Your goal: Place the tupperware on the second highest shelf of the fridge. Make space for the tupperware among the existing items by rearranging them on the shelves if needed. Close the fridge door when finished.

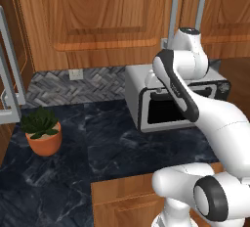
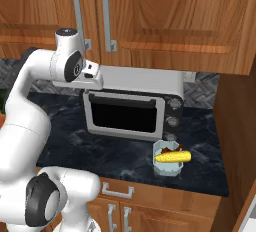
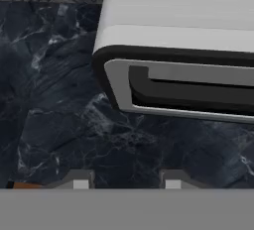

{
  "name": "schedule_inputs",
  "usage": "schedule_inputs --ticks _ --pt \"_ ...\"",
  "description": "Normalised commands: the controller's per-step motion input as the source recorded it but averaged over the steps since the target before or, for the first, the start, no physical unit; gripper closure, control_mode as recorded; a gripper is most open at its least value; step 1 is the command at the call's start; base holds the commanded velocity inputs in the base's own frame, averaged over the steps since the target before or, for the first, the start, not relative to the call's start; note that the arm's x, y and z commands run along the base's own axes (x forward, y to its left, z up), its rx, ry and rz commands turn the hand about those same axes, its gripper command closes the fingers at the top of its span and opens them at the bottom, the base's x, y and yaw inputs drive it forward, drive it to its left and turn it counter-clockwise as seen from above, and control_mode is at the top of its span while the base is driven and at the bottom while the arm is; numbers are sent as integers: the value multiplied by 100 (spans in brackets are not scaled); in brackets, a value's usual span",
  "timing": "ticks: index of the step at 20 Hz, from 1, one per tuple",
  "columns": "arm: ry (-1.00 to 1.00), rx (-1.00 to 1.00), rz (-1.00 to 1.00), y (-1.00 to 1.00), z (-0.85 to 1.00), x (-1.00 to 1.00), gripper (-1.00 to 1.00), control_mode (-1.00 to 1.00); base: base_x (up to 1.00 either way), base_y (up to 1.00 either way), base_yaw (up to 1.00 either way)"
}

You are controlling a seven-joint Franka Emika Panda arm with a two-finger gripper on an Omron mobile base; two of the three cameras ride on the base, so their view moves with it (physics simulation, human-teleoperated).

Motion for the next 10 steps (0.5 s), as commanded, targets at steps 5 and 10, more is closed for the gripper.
schedule_inputs --ticks 5,10 --pt "-6 1 -5 -24 -5 -19 -100 -100 0 0 0" --pt "-13 5 -17 -62 -31 -46 -100 -100 0 0 0"
